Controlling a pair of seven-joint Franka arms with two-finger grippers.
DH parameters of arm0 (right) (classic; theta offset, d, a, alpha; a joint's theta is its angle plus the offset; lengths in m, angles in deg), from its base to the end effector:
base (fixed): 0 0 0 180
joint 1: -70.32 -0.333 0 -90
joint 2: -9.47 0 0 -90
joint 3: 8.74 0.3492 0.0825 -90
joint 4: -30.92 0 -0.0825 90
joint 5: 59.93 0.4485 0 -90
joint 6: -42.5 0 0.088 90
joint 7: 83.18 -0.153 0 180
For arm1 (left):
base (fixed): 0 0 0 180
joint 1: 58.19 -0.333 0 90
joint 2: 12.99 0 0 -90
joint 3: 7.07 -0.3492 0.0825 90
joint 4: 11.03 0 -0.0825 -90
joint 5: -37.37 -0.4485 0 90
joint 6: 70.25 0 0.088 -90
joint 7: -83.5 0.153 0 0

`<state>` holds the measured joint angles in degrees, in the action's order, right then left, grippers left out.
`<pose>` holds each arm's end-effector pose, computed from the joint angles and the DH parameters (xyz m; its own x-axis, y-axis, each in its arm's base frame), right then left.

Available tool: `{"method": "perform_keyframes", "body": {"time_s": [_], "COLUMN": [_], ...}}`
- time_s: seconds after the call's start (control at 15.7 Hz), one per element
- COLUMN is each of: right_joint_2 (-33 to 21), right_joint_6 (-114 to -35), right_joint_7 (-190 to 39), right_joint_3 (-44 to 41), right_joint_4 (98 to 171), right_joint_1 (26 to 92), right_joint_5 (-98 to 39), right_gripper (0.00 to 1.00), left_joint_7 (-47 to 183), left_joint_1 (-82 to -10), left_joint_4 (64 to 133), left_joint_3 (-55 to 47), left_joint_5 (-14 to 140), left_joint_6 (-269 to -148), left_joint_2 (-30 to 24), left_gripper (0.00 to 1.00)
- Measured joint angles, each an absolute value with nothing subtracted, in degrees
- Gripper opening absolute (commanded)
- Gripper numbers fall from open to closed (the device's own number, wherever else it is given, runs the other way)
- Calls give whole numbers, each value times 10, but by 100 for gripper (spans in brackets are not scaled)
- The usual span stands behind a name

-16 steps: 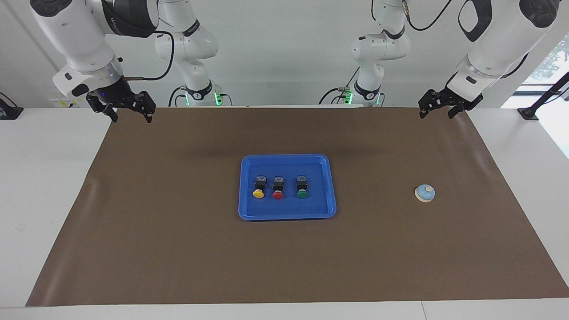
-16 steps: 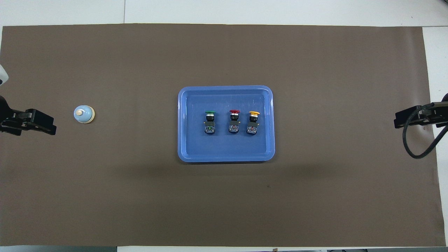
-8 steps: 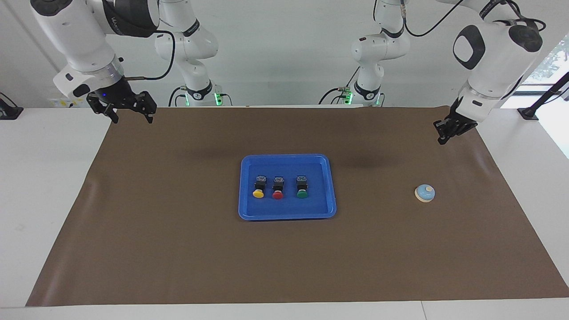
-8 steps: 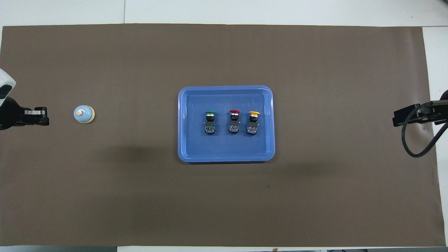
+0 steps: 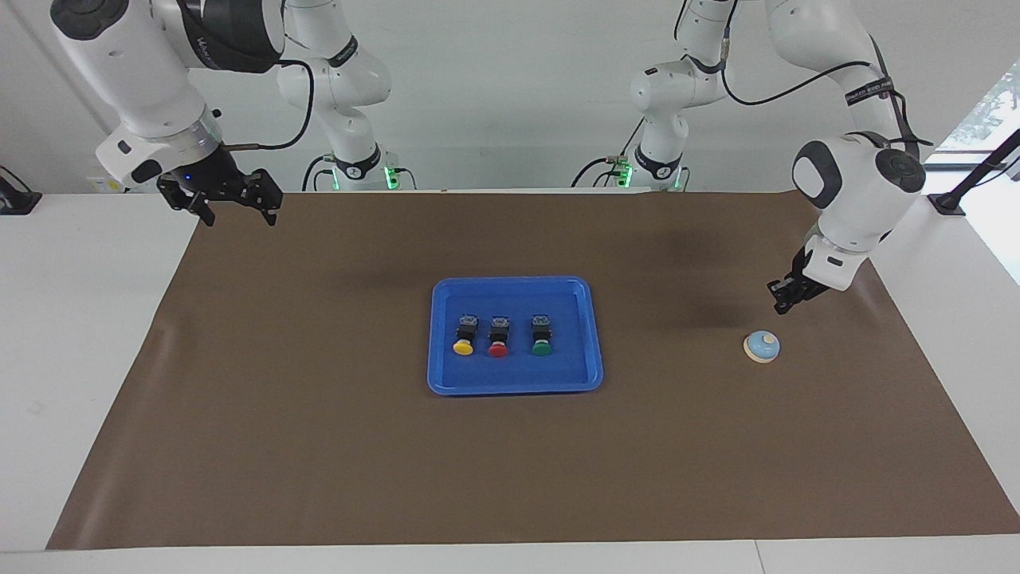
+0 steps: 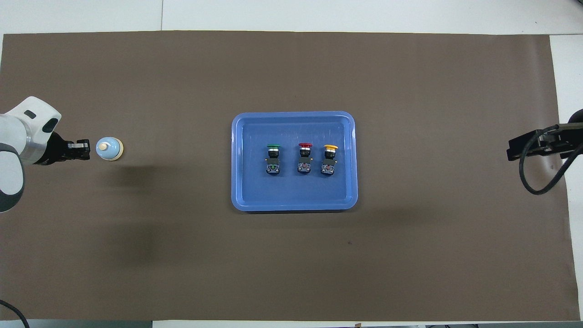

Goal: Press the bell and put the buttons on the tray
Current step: 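Move the left gripper over the bell and press down again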

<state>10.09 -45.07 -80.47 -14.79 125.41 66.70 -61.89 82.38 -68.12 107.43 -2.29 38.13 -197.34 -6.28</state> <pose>0.6017 -0.0312 0.5734 0.9938 0.0038 -0.1112 0.0069 -0.9996 0.0278 0.6275 0.0560 0.3296 0.9925 0.1180 0.0334 0.1173 -0.9929 0.0212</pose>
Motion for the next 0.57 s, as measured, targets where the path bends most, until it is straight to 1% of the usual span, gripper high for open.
{"method": "perform_keyframes", "body": {"time_s": [0.32,0.57], "right_joint_2": [100,100], "right_joint_6": [-445,-442], "right_joint_7": [-805,-805], "right_joint_3": [-148,-148], "right_joint_4": [1254,1254], "right_joint_1": [667,667], "right_joint_5": [-619,-619], "right_gripper": [100,100], "left_joint_7": [824,824], "left_joint_1": [-677,-676], "left_joint_4": [1074,1075], "left_joint_3": [-17,-17], "left_joint_5": [381,381], "left_joint_6": [-2012,-2021], "left_joint_2": [-43,-33], "left_gripper": [0,0]}}
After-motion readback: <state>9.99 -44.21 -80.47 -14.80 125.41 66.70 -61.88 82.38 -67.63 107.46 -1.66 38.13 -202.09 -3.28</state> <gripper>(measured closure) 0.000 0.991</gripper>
